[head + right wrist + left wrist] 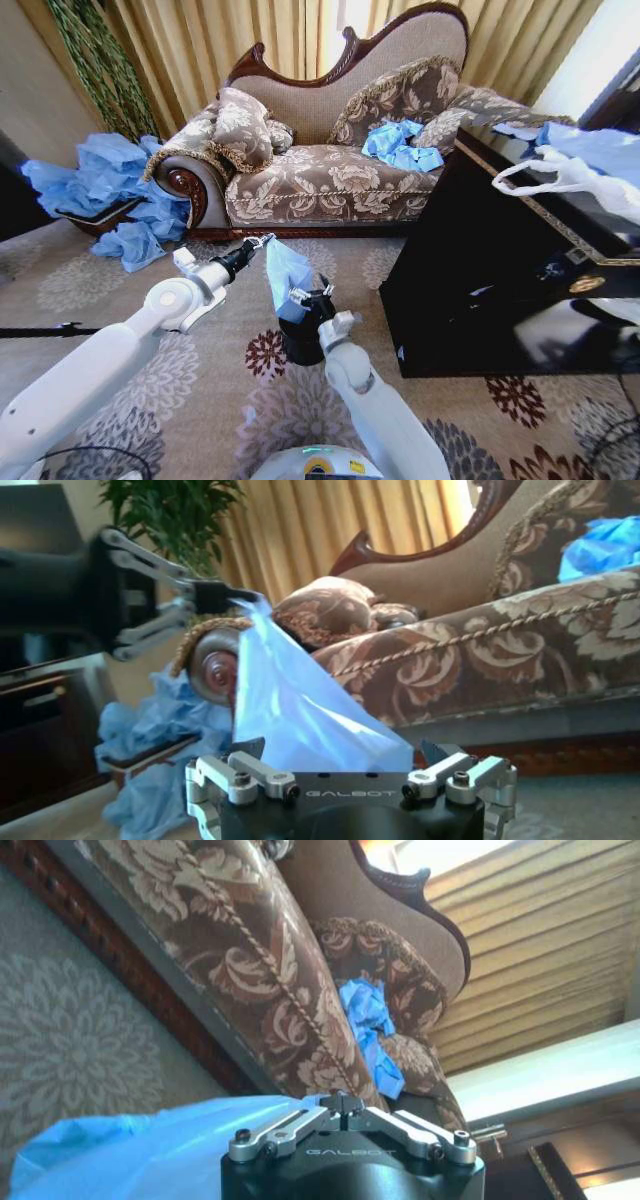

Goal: Place a garbage bag over the trash bin.

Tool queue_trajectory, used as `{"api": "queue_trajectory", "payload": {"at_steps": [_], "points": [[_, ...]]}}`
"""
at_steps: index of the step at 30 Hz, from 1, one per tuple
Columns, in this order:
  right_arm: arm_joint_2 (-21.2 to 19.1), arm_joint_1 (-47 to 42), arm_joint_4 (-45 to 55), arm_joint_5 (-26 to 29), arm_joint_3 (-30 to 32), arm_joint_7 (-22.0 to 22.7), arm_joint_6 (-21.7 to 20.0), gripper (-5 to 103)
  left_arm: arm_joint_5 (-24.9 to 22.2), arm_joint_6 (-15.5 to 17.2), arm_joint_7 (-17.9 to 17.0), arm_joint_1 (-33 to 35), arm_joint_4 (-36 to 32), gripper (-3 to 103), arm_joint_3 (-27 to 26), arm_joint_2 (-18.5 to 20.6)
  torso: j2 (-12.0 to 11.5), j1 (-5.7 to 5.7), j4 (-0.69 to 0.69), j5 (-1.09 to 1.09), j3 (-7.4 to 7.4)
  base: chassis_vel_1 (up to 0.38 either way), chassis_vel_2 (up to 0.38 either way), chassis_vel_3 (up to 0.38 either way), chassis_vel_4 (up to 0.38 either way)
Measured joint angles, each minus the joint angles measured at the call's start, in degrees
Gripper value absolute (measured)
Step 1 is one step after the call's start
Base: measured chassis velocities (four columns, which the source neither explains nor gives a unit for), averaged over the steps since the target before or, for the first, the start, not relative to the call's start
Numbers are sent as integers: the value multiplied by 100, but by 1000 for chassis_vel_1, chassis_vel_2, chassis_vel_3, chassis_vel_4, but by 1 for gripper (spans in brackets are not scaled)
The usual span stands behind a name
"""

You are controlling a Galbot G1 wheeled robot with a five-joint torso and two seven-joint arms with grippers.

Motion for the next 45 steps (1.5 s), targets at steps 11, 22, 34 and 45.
{"api": "queue_trajectory", "payload": {"at_steps": [11, 22, 34, 45], "points": [[108, 239, -365, 100, 42, -124, -125, 100, 11, 0, 2, 19, -32, 0, -28, 23, 0, 0, 1, 0, 0, 0, 0, 0, 0], [-368, 49, -56, 651, 611, -623, -42, 100, -36, 7, 64, -78, -9, 0, -89, 130, 0, 0, -1, 0, 0, 0, 0, 0, 0], [-489, 254, -316, 254, 1366, -323, 400, 100, -76, 27, 118, 10, -104, 0, -150, 238, 0, 0, 2, 0, 0, 0, 0, 0, 0], [-153, 1016, -1302, -112, 1090, -559, 600, 100, -73, 15, 106, 22, -202, 0, -133, 304, 0, 0, 1, 0, 0, 0, 0, 0, 0]]}}
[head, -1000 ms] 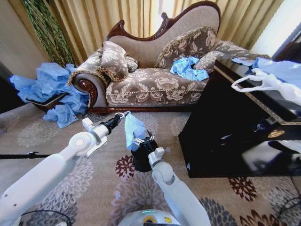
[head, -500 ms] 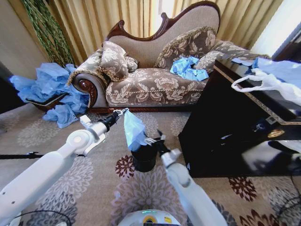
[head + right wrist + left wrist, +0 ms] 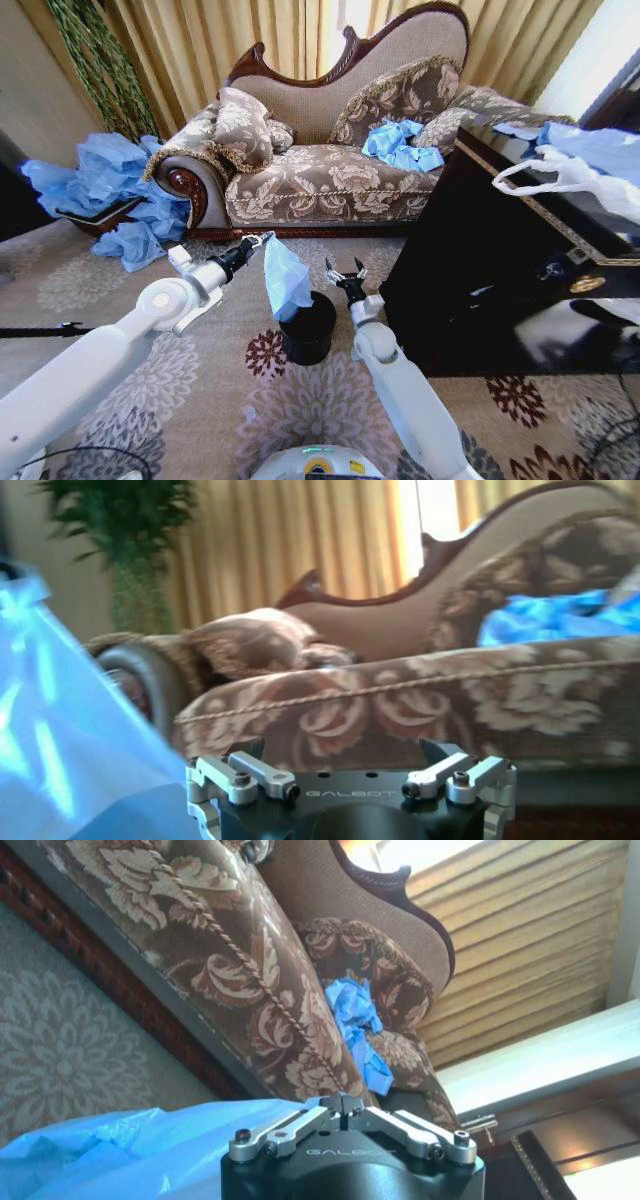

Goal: Place a garbage bag over the trash bin.

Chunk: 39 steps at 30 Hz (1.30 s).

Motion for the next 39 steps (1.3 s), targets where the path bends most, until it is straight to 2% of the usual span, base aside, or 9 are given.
{"api": "queue_trajectory", "payload": {"at_steps": [4, 5, 8, 12, 18, 24, 26, 32, 39], "points": [[-191, 46, -283, 19, 95, -1350, 187, 100, 7, 12, 3, -2, -13, 0, 30, 16, 0, 0, -2, -1, 0, 0, 0, 0, 0], [-191, 46, -283, 19, 95, -1350, 187, 100, 7, 12, 3, -2, -13, 0, 30, 16, 0, 0, -2, -1, 0, 0, 0, 0, 0], [-299, -21, -298, 183, 128, -2032, 216, 100, 7, 23, 25, 4, -22, 0, 35, 55, 0, 0, -2, 0, 0, 0, 0, 0, 0], [-362, -55, -244, 189, 147, -2307, 244, 100, 7, 31, 32, 5, -31, 0, 36, 94, 0, 0, 0, 0, 0, 0, 0, 0, 0], [-525, -37, -232, 216, 369, -2339, 249, 100, -1, 96, 111, 28, -76, 0, 36, 204, 0, 0, -2, 0, 0, 0, 0, 0, 0], [-590, 414, -401, 204, 557, -1936, 151, 100, 43, 185, 269, 113, -202, 0, 59, 290, 0, 0, -2, 0, 0, 0, 0, 0, 0], [-555, 743, -474, 167, 382, -1756, 12, 100, 67, 198, 356, 124, -296, 0, 63, 327, 0, 0, 2, 1, 0, 0, 0, 0, 0], [-627, 785, -389, 27, 139, -1821, -302, 100, 59, 199, 492, 94, -376, 0, 55, 421, 0, 0, 0, 0, 0, 0, 0, 0, 0], [-791, 294, 34, -115, -43, -1757, -262, 100, 53, 169, 500, 26, -354, 0, 51, 387, 0, 0, -2, 0, 0, 0, 0, 0, 0]]}}
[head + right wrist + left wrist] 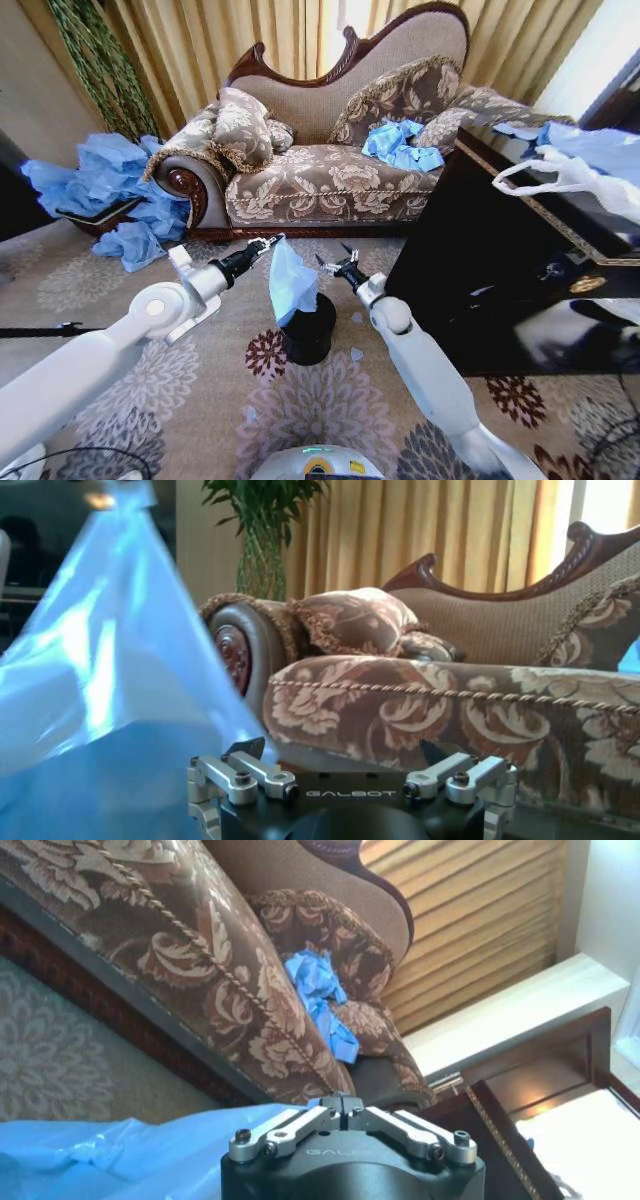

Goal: Place a garbage bag over the trash bin.

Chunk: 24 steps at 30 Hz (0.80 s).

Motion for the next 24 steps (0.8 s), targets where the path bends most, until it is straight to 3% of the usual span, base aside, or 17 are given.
{"api": "queue_trajectory", "payload": {"at_steps": [6, 18, 24], "points": [[-10, -362, 474, -91, -86, 254, -64, 100, 5, -28, -29, -59, 44, 0, 34, -43, 0, 0, 1, 0, 0, 0, 0, 0, 0], [58, -573, 956, -64, -281, 255, -189, 100, 33, -46, -67, -58, 57, 0, 68, -104, 0, 0, 1, 0, 0, 0, 0, 0, 0], [260, -590, 1061, -28, -515, 608, -356, 100, 43, -101, -168, -27, 29, 0, 40, -160, 0, 0, 1, 0, 0, 0, 0, 0, 0]]}}
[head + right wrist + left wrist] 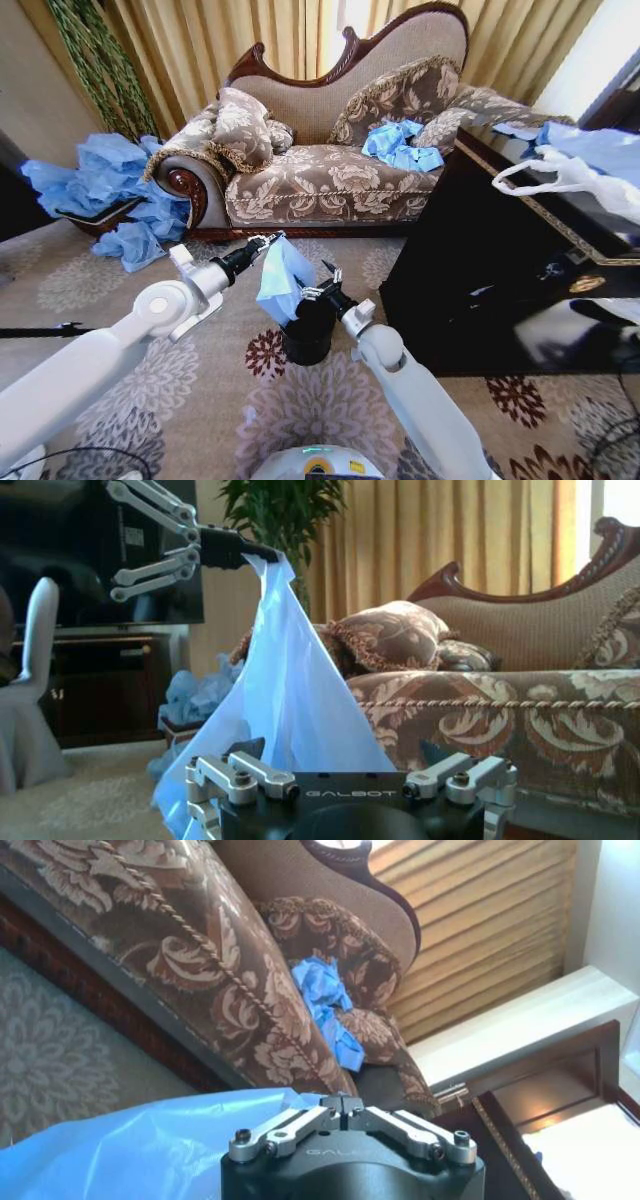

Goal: Place a garbage bag over the trash bin.

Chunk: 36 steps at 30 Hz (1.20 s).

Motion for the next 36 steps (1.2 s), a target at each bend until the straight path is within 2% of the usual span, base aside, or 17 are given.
{"api": "queue_trajectory", "payload": {"at_steps": [11, 20, 25, 28, 31, 34, 35, 36], "points": [[279, 69, -27, 3, -249, 759, -261, 100, 39, -59, -115, 68, -46, 0, -14, -121, 0, 0, 0, 0, 0, 0, 0, 0, 0], [633, 73, -313, -166, -372, 1929, -485, 100, 142, -121, -233, 232, -111, 0, -117, -326, 0, 0, 0, 0, 0, 0, 0, 0, 0], [579, 61, -349, -119, -256, 2074, -518, 99, 145, -127, -237, 262, -112, 0, -152, -353, 0, 0, 0, 1, 0, 0, 0, 0, 0], [517, 37, -339, -59, -165, 2062, -525, 87, 150, -141, -252, 264, -99, 0, -156, -407, 0, 0, 0, 1, 0, 0, 0, 0, 0], [513, 21, -339, -35, -135, 2025, -512, 83, 152, -144, -256, 257, -94, 0, -156, -413, 0, 0, 0, 1, 0, 0, 0, 0, 0], [534, 6, -366, -31, -112, 1930, -464, 66, 147, -148, -257, 239, -93, 0, -156, -377, 0, 0, 0, 1, 0, 0, 0, 0, 0], [534, 6, -366, -31, -112, 1930, -464, 66, 147, -148, -257, 239, -93, 0, -156, -377, 0, 0, 0, 1, 0, 0, 0, 0, 0], [545, 6, -375, -48, -113, 1916, -439, 61, 138, -150, -257, 234, -93, 0, -164, -349, 0, 0, 0, 1, 0, 0, 0, 0, 0]]}}
